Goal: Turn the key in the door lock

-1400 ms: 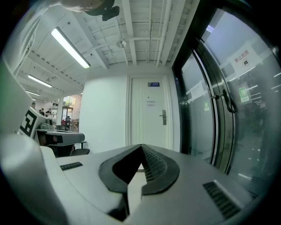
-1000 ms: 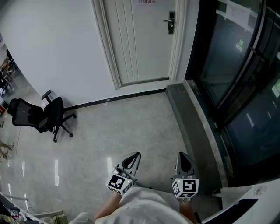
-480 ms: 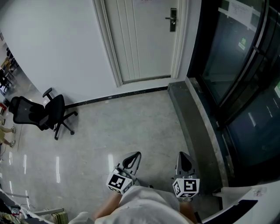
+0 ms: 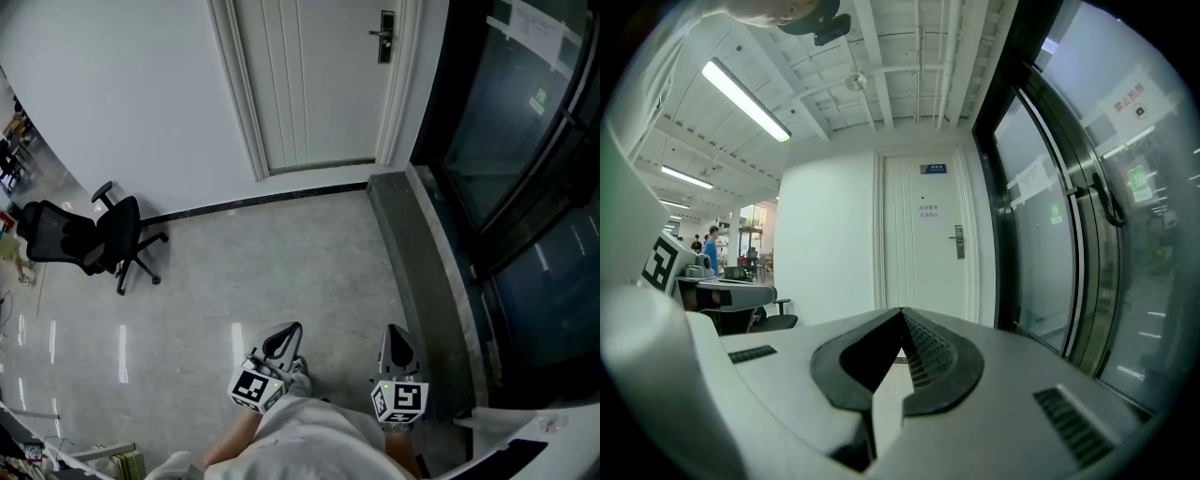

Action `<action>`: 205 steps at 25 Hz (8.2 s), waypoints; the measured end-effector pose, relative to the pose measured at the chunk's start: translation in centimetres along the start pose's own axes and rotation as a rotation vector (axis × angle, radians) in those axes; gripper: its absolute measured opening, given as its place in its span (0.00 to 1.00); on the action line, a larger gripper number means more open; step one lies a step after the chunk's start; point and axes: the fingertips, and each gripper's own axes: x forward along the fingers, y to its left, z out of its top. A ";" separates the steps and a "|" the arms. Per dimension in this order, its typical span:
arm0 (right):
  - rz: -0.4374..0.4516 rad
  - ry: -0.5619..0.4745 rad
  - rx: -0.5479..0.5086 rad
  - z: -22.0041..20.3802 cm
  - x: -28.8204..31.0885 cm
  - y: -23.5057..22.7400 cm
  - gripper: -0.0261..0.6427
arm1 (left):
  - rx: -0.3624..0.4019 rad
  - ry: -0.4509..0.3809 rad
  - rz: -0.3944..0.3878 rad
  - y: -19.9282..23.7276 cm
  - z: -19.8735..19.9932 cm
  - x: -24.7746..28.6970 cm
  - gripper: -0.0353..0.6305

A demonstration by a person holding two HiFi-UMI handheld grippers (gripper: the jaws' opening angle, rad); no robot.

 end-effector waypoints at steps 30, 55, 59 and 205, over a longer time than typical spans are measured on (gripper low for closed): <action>-0.081 0.076 -0.004 0.9 18.0 -1.6 0.04 | -0.006 0.005 -0.111 14.4 1.7 15.1 0.06; 0.051 0.019 -0.029 5.4 33.3 -19.1 0.04 | 0.044 -0.061 0.029 13.5 6.2 35.6 0.06; 0.030 0.041 -0.039 4.7 35.1 -19.9 0.04 | 0.034 -0.051 0.006 14.6 5.9 38.2 0.06; -0.077 -0.017 -0.187 31.9 118.8 -51.8 0.06 | 0.064 -0.136 -0.087 54.8 20.7 110.1 0.06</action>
